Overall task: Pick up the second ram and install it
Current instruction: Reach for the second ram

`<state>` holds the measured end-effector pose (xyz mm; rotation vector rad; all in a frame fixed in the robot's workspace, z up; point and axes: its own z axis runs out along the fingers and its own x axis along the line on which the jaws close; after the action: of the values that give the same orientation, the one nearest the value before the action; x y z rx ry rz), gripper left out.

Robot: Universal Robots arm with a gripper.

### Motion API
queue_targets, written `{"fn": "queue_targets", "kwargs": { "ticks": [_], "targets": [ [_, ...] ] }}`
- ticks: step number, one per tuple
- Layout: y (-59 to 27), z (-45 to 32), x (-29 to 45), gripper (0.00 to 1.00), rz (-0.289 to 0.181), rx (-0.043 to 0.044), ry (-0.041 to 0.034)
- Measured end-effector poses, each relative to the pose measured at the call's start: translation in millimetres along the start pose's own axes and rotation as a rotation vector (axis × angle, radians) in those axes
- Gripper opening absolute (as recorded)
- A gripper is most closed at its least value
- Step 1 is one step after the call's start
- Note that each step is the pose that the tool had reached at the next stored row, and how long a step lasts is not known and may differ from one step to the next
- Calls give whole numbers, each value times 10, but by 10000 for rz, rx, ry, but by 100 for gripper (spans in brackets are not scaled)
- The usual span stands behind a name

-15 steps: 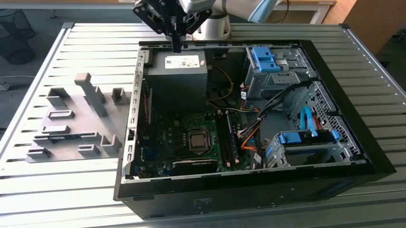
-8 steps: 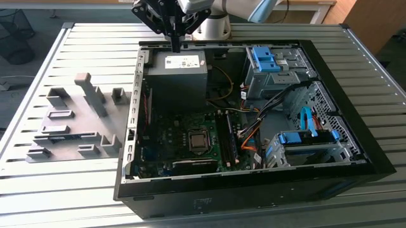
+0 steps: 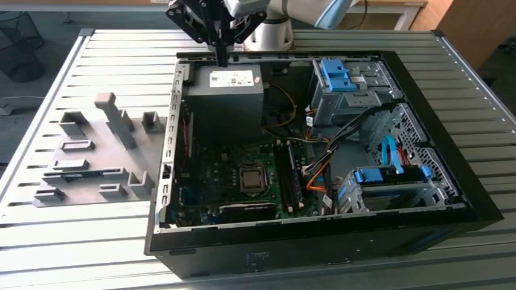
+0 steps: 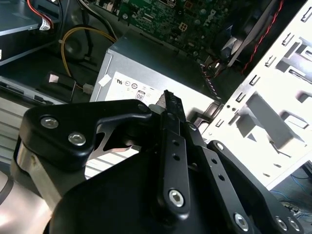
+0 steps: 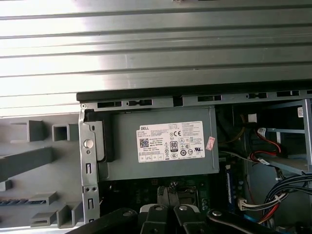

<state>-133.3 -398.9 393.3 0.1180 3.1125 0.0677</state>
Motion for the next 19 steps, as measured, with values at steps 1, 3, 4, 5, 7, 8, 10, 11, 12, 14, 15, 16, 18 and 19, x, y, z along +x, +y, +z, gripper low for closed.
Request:
{"fn": "queue_targets", "kwargs": {
  "ticks": [1,3,4,5,7,8,10,11,12,14,15,16,18,19],
  "targets": [
    [0,0,3,11,0,0,0],
    [-1,0,8,11,0,1,0],
    [-1,0,11,11,1,0,0],
    [-1,0,13,11,0,0,0],
    [-1,-1,19,11,1,1,0],
    [-2,-1,22,11,0,1,0],
    [-2,0,28,11,0,0,0],
    [-2,0,30,11,0,0,0],
    [-2,0,33,11,0,1,0],
    [-3,0,39,11,0,0,0],
    [-3,0,41,11,0,0,0],
    [-3,0,43,11,0,0,0],
    [-4,0,48,11,0,0,0],
    [-4,1,50,11,0,1,0]
  ]
}}
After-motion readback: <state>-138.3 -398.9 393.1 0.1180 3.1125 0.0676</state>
